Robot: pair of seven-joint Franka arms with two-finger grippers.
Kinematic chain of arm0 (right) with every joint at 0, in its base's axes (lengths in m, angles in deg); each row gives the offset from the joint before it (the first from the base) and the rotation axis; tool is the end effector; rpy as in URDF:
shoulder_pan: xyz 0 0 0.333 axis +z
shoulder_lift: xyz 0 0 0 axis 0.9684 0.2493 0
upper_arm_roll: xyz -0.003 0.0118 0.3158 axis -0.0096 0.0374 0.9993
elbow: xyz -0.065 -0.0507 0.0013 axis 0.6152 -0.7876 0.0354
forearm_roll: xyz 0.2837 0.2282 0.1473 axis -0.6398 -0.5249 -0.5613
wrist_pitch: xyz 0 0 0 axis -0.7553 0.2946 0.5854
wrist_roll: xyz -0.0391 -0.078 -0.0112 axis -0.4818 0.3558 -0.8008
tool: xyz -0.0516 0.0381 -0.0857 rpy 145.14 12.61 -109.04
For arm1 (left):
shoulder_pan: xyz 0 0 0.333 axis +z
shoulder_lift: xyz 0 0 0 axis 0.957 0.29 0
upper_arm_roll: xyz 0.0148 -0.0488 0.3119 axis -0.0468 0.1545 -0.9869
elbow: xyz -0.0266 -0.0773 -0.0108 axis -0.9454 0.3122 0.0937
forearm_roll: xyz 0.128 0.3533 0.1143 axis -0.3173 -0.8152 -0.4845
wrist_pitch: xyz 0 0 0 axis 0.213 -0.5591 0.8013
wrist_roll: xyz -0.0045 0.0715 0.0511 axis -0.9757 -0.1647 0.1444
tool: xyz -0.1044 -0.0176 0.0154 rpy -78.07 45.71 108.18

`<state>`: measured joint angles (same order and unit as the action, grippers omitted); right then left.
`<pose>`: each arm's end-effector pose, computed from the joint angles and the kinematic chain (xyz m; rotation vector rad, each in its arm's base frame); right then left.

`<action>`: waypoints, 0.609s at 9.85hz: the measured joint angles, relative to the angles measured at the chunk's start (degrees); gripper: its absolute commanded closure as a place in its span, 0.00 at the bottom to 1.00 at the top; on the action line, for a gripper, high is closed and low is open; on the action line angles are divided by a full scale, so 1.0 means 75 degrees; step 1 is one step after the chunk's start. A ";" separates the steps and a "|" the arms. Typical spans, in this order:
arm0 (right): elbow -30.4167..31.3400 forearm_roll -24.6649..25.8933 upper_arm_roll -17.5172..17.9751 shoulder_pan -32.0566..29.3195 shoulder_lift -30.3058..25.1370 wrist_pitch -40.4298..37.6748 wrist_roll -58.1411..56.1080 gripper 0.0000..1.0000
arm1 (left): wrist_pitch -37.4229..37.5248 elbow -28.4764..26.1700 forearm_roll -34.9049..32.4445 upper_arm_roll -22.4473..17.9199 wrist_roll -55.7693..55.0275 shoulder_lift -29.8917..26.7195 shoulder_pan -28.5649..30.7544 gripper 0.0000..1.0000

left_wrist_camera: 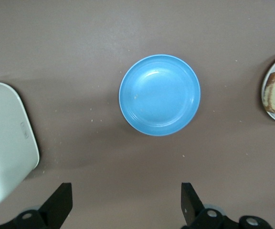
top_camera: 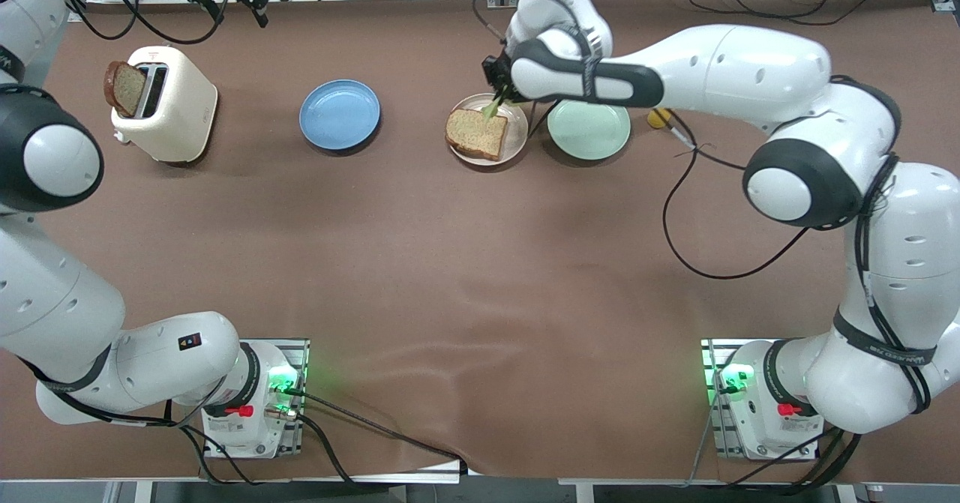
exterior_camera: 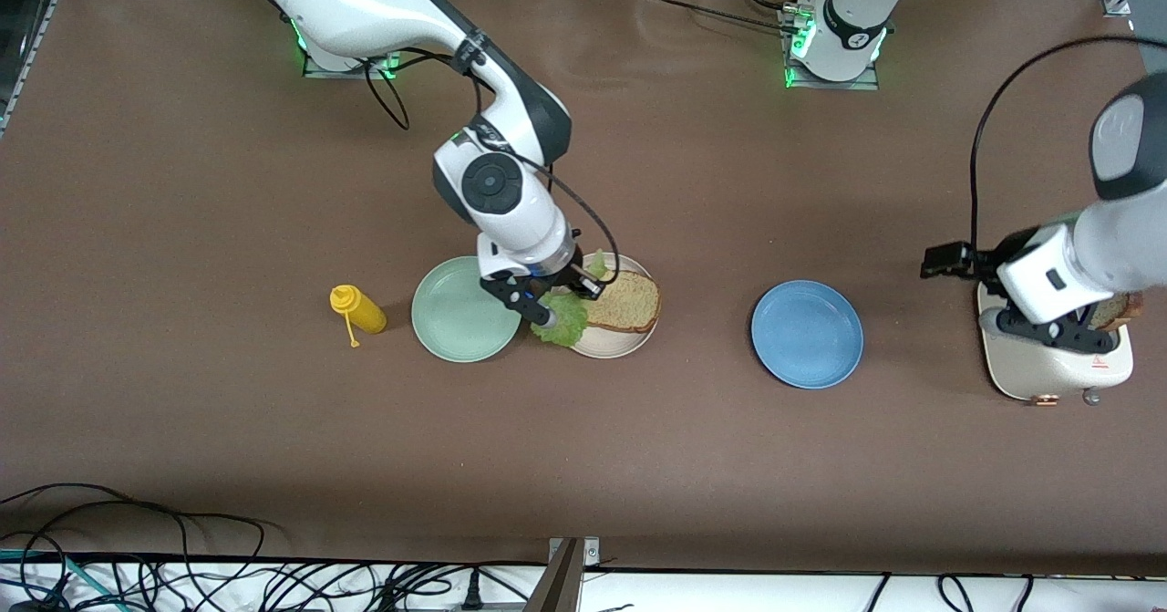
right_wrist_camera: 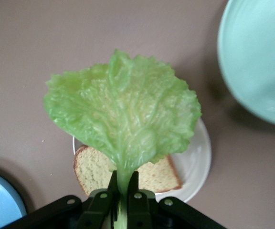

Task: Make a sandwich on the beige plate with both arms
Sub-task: 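Carry the lettuce with the right gripper onto the bread slice, then release the lettuce on the bread and withdraw the right gripper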

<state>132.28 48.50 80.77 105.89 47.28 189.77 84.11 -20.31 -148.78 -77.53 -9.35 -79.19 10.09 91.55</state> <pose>0.5724 0.4997 0.2882 -2.7302 0.8590 0.0203 0.6348 -0.0346 0.5159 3.0645 -0.2808 -0.2564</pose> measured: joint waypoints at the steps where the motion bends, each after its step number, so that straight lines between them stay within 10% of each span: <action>1: -0.0072 0.0002 -0.0157 0.0282 0.0267 0.0338 0.0119 1.00 | 0.0110 -0.0016 -0.0016 0.0058 -0.0136 -0.0450 -0.0073 0.00; 3: -0.0390 0.0002 -0.0361 0.0542 0.0636 0.0450 0.0140 1.00 | 0.0266 -0.0067 -0.0017 -0.0449 -0.0209 -0.0812 -0.0555 0.00; 6: -0.0799 0.0002 -0.0396 0.0732 0.1072 0.0656 0.0523 0.64 | 0.0217 -0.0500 0.0121 -0.1741 -0.0261 -0.1420 -0.1869 0.00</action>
<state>126.29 48.51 77.80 111.38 55.32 194.69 88.03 -18.68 -152.53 -76.62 -22.41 -81.15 -0.56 77.53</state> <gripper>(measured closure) 0.894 0.000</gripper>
